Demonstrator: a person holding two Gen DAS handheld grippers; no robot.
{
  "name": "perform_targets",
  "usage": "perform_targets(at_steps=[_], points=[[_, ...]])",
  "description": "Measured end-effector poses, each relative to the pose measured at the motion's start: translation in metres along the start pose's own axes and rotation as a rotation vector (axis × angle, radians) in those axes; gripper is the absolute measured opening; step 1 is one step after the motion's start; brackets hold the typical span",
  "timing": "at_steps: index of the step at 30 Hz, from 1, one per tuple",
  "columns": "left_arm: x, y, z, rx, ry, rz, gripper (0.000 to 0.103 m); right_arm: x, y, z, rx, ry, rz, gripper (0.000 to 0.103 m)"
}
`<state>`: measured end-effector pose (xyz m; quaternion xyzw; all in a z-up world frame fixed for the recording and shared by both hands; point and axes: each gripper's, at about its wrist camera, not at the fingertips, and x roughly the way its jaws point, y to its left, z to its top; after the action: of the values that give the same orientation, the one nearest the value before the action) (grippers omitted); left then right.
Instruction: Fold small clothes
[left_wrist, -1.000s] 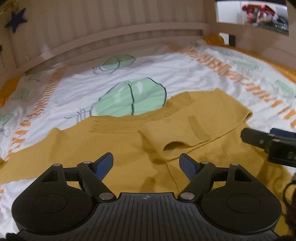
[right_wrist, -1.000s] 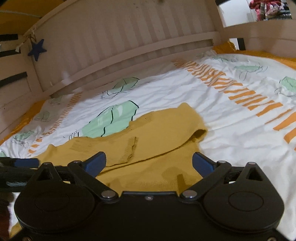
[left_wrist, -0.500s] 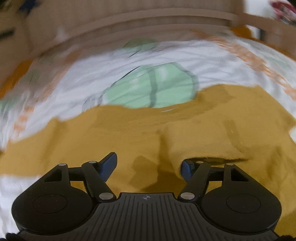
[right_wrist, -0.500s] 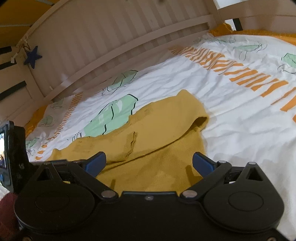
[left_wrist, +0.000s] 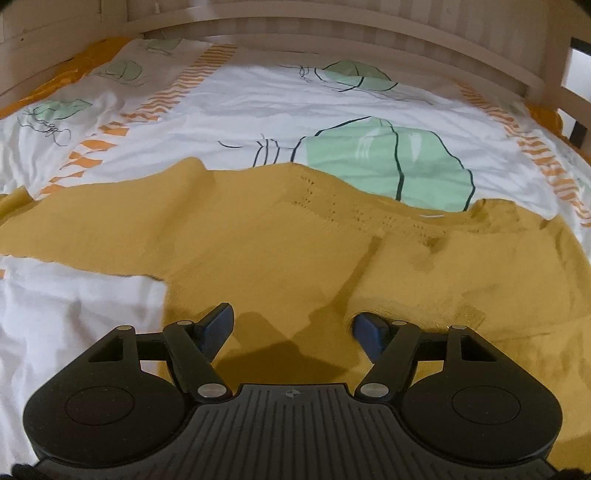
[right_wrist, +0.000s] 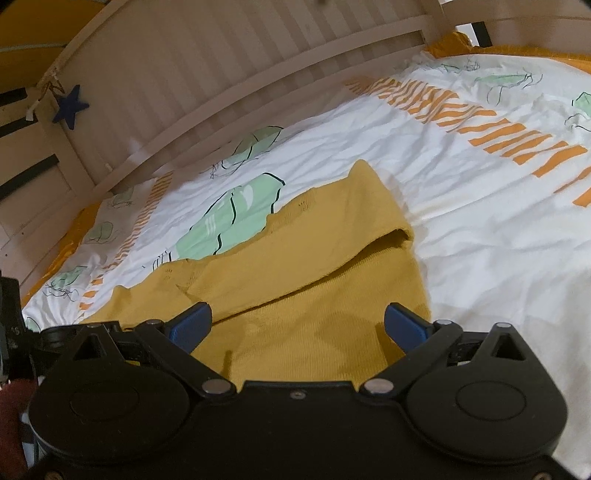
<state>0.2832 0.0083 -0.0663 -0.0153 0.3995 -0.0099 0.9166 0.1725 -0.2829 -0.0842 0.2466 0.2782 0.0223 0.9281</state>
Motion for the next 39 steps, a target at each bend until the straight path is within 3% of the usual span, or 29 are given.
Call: perform_targets(at_steps=[8, 11, 13, 19, 22, 31, 32, 34, 35, 36, 39], points=[[-0.01, 0.034, -0.01, -0.102, -0.004, 0.043, 0.069, 0.002, 0.001, -0.002, 0.01, 0.013, 0.01, 0.101], [-0.02, 0.04, -0.01, -0.09, -0.037, 0.077, 0.068, 0.003, 0.001, -0.002, 0.009, 0.018, 0.013, 0.101], [-0.03, 0.031, -0.012, 0.003, -0.079, 0.071, 0.068, 0.004, 0.002, -0.003, 0.008, 0.02, 0.014, 0.101], [-0.05, -0.032, -0.036, 0.416, -0.21, 0.012, 0.066, 0.005, 0.002, -0.005, 0.006, 0.025, 0.011, 0.101], [-0.046, -0.053, -0.044, 0.503, -0.211, -0.02, 0.063, 0.005, 0.001, -0.005, 0.013, 0.027, 0.009, 0.101], [-0.018, -0.092, -0.062, 0.662, -0.167, 0.011, 0.059, 0.008, -0.003, -0.004, 0.039, 0.042, 0.013, 0.101], [-0.015, -0.094, -0.063, 0.677, -0.173, 0.022, 0.057, 0.008, -0.003, -0.005, 0.04, 0.043, 0.013, 0.101], [-0.014, -0.097, -0.064, 0.697, -0.192, 0.026, 0.039, 0.009, -0.004, -0.005, 0.043, 0.045, 0.013, 0.101], [-0.014, -0.097, -0.063, 0.693, -0.188, 0.012, 0.022, 0.009, -0.004, -0.005, 0.046, 0.046, 0.013, 0.101], [-0.013, -0.095, -0.059, 0.675, -0.179, -0.013, 0.012, 0.009, -0.005, -0.005, 0.05, 0.046, 0.014, 0.101], [-0.02, -0.083, -0.047, 0.592, -0.207, -0.08, 0.005, 0.009, -0.005, -0.005, 0.057, 0.047, 0.016, 0.101]])
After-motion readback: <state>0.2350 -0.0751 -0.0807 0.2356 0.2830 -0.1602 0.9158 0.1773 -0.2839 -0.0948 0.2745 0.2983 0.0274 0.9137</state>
